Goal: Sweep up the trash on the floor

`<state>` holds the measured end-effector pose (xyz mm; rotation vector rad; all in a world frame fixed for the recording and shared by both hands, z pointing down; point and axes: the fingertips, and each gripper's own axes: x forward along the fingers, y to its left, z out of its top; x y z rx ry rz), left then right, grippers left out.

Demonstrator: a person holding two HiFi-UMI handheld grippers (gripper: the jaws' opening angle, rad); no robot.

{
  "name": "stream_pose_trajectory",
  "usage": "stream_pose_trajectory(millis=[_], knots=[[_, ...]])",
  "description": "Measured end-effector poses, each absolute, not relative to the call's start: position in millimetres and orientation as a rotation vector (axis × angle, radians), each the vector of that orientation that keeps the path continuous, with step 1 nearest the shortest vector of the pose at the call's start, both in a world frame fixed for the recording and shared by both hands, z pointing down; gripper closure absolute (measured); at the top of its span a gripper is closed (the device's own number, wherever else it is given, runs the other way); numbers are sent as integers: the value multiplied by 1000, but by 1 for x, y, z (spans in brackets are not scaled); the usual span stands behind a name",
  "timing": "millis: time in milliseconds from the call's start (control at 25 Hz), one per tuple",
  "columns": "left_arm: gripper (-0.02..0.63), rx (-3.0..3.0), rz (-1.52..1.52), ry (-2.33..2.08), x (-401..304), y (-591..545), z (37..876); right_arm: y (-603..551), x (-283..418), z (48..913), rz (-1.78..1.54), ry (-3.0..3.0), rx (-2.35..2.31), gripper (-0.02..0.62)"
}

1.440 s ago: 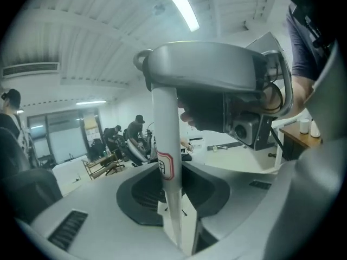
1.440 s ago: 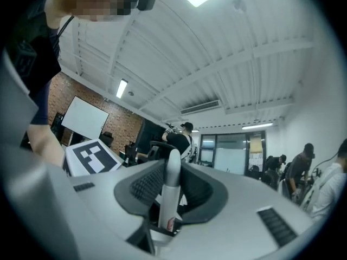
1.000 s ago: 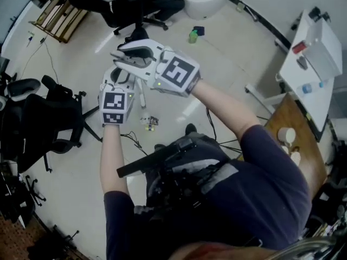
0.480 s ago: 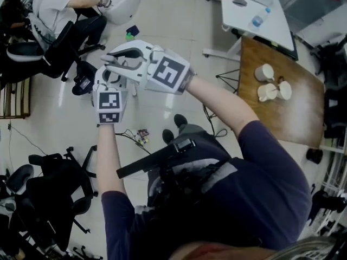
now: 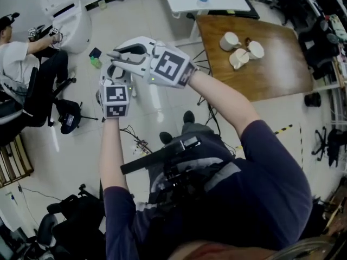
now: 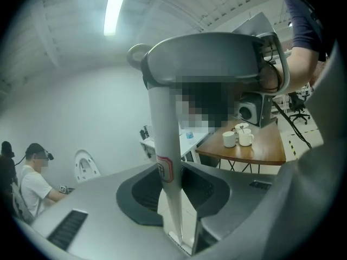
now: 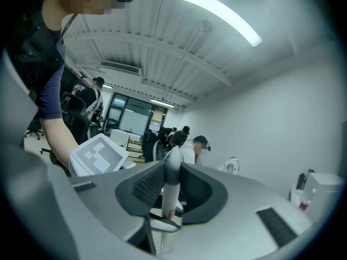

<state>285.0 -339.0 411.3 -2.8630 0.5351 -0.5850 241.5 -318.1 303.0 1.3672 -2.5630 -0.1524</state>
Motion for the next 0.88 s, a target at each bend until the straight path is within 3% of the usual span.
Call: stream_pose_trajectory(millis=[400, 880], knots=[[511, -2850, -654, 412, 378, -278, 422, -260, 332, 312, -148, -2527, 1443, 492], [509, -2799, -835, 443, 437, -265, 449, -247, 404, 333, -49, -2627, 1384, 491]])
